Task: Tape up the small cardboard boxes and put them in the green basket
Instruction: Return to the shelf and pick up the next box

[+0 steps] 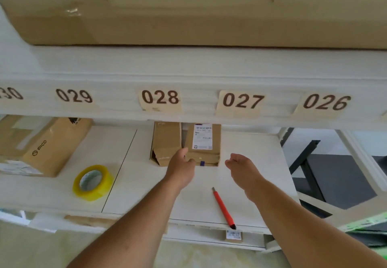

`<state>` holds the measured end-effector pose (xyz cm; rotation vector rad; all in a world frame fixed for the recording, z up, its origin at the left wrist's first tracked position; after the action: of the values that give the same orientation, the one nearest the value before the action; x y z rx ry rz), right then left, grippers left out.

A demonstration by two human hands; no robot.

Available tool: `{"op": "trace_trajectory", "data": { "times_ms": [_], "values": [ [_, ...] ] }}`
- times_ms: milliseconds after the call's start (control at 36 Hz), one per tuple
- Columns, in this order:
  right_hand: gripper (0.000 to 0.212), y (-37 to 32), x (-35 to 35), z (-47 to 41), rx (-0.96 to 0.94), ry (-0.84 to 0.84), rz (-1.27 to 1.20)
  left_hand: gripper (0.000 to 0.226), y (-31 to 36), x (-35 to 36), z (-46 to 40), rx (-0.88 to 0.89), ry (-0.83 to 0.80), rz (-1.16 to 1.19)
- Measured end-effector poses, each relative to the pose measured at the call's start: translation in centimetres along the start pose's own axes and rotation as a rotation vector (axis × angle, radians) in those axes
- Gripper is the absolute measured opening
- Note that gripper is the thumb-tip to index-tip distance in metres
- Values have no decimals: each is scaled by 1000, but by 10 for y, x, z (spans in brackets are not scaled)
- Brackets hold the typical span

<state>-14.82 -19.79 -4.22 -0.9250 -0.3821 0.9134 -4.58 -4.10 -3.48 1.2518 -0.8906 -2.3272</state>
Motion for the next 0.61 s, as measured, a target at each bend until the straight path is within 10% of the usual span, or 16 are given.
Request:
{"op": "trace_trajectory", "data": {
  "times_ms": [611],
  "values": [
    [49, -6, 17, -69, -28, 17, 163, 61, -12, 18, -57, -8, -55, -87]
  ]
}}
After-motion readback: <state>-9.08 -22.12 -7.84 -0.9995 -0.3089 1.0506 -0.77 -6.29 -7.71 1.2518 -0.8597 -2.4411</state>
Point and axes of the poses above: each hand's wrist, its own z-axis away from the middle knuckle, its own x-axis out of the palm, y = z × x, the point moved 1 cm from there along -z, towards the middle knuckle, and after that the axes turned 14 degrees about -z, right-handed, at the moved point
